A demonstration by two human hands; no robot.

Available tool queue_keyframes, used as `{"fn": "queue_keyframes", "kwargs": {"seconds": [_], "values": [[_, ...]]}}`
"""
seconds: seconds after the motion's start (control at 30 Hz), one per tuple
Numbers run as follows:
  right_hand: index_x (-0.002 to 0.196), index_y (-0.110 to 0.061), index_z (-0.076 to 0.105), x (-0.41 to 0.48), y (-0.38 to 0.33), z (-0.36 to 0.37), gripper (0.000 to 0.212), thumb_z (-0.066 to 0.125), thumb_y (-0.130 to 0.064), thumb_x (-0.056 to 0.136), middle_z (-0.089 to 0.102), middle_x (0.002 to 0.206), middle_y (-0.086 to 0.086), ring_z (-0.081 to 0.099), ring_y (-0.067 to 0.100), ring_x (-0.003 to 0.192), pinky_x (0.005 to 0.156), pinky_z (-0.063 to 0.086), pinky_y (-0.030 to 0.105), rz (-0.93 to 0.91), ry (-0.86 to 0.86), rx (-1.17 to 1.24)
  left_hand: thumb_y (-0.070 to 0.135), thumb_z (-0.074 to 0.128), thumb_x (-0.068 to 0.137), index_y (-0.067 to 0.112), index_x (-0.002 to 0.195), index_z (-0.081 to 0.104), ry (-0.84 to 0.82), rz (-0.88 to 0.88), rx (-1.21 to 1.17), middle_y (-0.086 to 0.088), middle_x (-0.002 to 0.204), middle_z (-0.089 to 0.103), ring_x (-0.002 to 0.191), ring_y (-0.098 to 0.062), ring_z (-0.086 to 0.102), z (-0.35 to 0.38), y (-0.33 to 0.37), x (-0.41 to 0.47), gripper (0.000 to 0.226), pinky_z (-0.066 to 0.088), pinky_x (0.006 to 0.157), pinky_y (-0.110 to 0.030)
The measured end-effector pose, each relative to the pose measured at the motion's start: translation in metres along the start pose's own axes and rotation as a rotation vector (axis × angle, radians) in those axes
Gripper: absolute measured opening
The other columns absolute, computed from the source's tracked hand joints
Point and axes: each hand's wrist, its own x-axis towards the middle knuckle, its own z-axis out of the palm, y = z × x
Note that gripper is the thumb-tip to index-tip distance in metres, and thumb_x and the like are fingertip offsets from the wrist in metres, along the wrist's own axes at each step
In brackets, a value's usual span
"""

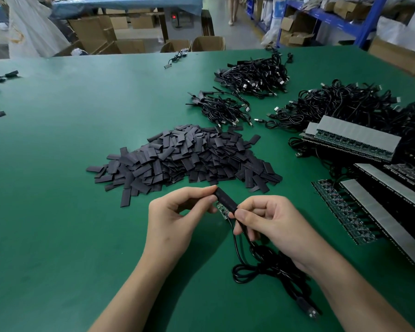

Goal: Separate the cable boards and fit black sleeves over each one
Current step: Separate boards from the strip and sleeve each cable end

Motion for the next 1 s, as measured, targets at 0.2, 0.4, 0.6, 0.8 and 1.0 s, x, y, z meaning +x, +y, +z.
{"fn": "queue_keyframes", "kwargs": {"seconds": [0.2,0.4,0.6,0.8,1.0], "values": [[0.086,-0.024,0.079,0.0,0.002,0.0,0.022,0.067,-0.012,0.099,0.076,0.075,0.007,0.055,0.008,0.058,0.062,0.048,0.016,-0.004,0.017,-0.012,0.023,0.075,0.084,0.021,0.1,0.08,-0.064,-0.023,-0.003,0.001,0.086,0.078,0.081,-0.015,0.074,-0.001,0.001,-0.001,0.017,0.057,0.078,-0.023],[0.083,-0.027,0.078,0.0,0.002,0.001,0.021,0.069,-0.015,0.098,0.075,0.072,0.004,0.054,0.006,0.057,0.06,0.046,0.014,-0.013,0.032,-0.011,0.023,0.077,0.083,0.024,0.102,0.079,-0.09,-0.074,-0.07,0.001,0.091,0.08,0.085,-0.017,0.076,0.0,0.001,0.001,0.019,0.059,0.081,-0.026],[0.08,-0.031,0.077,0.001,0.004,0.002,0.026,0.069,-0.014,0.098,0.075,0.073,0.004,0.054,0.006,0.057,0.061,0.046,0.015,-0.02,0.031,-0.035,0.017,0.078,0.086,0.022,0.095,0.08,-0.079,-0.051,-0.152,-0.004,0.086,0.079,0.078,-0.016,0.075,0.004,0.002,0.0,0.011,0.057,0.075,-0.022],[0.081,-0.031,0.076,-0.001,0.004,0.0,0.019,0.071,-0.021,0.097,0.077,0.079,0.006,0.057,0.006,0.06,0.064,0.049,0.016,-0.045,-0.003,-0.103,0.017,0.077,0.08,0.015,0.093,0.075,-0.092,-0.096,-0.225,-0.009,0.082,0.078,0.074,-0.015,0.074,0.007,0.003,0.002,0.013,0.057,0.073,-0.022],[0.096,-0.041,0.077,-0.008,-0.001,-0.014,0.028,0.071,-0.063,0.078,0.076,0.095,-0.009,0.07,0.015,0.086,0.084,0.057,0.034,-0.042,-0.021,-0.428,0.013,0.076,0.078,0.007,0.095,0.072,0.013,-0.189,-0.404,-0.013,0.076,0.076,0.068,-0.015,0.073,0.003,0.005,0.005,0.019,0.057,0.068,-0.021]]}}
